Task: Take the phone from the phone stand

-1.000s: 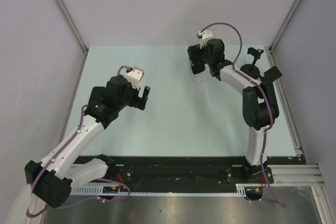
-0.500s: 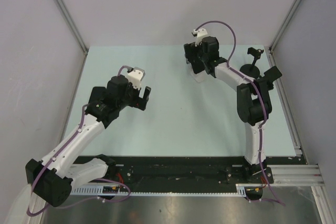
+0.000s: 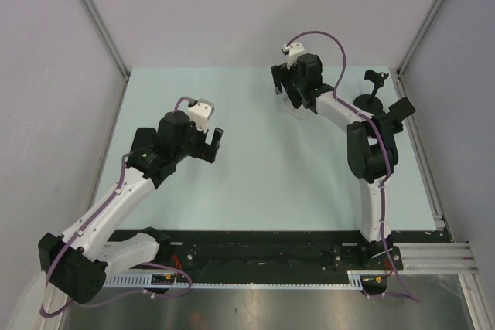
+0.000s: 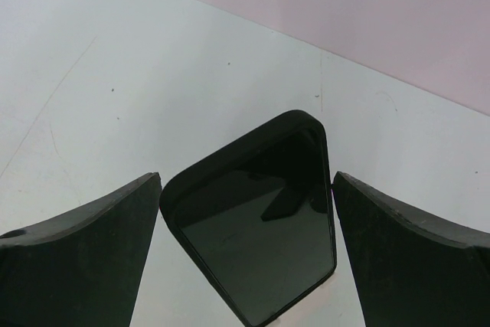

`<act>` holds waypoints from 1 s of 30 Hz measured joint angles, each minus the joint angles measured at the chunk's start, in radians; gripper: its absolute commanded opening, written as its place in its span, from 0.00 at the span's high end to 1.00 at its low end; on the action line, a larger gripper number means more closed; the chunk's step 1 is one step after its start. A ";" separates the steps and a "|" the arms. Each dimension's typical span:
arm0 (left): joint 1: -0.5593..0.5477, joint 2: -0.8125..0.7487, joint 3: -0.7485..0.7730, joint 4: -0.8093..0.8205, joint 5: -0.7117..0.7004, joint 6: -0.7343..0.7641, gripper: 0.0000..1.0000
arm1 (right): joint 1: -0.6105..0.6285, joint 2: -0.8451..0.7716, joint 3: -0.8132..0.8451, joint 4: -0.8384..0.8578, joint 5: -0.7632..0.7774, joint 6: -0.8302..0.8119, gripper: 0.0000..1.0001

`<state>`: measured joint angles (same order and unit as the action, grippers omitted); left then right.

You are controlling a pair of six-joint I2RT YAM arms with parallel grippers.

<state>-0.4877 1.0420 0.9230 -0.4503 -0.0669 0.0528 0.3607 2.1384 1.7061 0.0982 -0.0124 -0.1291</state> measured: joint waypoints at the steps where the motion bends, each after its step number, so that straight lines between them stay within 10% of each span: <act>1: 0.000 0.000 0.000 0.000 0.000 0.000 0.00 | 0.000 0.000 -0.001 -0.003 -0.001 -0.005 0.00; 30: 0.000 0.027 0.000 0.000 0.022 0.000 0.00 | -0.119 0.080 0.169 -0.245 -0.433 -0.178 0.04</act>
<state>-0.4877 1.0687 0.9226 -0.4500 -0.0452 0.0525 0.2417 2.2181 1.8748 -0.1463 -0.4458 -0.3073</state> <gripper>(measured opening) 0.996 0.992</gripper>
